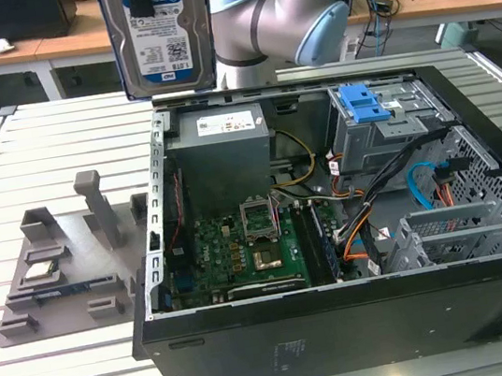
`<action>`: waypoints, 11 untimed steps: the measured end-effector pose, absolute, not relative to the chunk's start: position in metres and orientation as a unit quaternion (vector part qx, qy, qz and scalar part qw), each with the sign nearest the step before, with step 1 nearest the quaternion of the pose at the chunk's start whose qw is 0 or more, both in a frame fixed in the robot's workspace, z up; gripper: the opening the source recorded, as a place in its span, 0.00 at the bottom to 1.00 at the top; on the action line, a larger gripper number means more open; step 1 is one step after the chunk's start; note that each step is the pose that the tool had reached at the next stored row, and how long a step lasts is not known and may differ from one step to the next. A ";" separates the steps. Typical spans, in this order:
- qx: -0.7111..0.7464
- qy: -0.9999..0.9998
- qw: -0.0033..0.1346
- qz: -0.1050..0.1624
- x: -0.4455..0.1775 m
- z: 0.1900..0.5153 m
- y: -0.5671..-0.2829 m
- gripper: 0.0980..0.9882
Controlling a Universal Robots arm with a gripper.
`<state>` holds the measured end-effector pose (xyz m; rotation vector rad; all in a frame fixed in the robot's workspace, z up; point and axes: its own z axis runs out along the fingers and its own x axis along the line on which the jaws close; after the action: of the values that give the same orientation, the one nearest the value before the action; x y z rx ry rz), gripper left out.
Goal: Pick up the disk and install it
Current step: 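Pick up the disk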
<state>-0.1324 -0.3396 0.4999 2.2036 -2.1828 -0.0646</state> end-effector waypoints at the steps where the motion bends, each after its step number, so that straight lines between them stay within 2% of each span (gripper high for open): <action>1: 0.710 -0.704 0.020 -0.021 -0.129 0.500 -0.340 0.30; 11: 0.710 -0.703 0.020 -0.021 -0.094 0.500 -0.340 0.30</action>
<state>-0.0941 -0.3396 0.4999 2.2035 -2.1829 -0.0646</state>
